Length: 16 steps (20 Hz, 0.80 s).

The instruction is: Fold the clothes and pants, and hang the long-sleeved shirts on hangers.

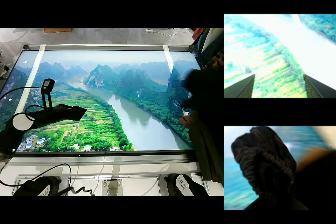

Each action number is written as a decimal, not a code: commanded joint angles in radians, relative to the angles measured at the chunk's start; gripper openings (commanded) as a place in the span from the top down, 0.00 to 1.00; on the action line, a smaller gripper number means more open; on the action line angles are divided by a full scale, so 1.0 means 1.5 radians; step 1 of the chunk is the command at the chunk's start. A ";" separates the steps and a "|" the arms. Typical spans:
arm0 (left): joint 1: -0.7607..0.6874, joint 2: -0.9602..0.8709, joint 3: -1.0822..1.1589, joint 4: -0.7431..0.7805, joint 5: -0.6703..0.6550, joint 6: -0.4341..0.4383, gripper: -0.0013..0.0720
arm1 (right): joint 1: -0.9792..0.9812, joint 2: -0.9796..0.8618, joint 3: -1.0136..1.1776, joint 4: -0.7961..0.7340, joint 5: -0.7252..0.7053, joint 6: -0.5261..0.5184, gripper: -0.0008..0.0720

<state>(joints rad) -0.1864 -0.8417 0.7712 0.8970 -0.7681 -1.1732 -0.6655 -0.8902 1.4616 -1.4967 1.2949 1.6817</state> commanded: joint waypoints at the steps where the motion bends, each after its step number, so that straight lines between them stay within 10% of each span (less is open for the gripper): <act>1: 0.001 0.005 0.003 0.000 0.001 0.002 0.04 | -0.182 0.045 0.005 -0.098 0.109 0.043 0.95; 9: 0.001 0.005 0.003 0.000 0.001 0.002 0.04 | -0.389 0.044 0.003 -0.105 0.139 0.121 0.94; 10: 0.001 0.005 0.003 0.000 0.001 0.002 0.04 | -0.389 0.044 0.003 -0.104 0.139 0.125 0.85; 13: 0.001 0.005 0.003 0.000 0.001 0.002 0.04 | -0.389 0.044 0.003 -0.101 0.135 0.126 0.01; 16: 0.001 0.005 0.003 0.000 0.001 0.002 0.04 | -0.389 0.044 0.003 -0.084 0.125 0.126 0.05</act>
<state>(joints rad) -0.1864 -0.8349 0.7750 0.8974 -0.7666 -1.1706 -1.2407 -0.8246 1.4670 -1.6470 1.4910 1.8584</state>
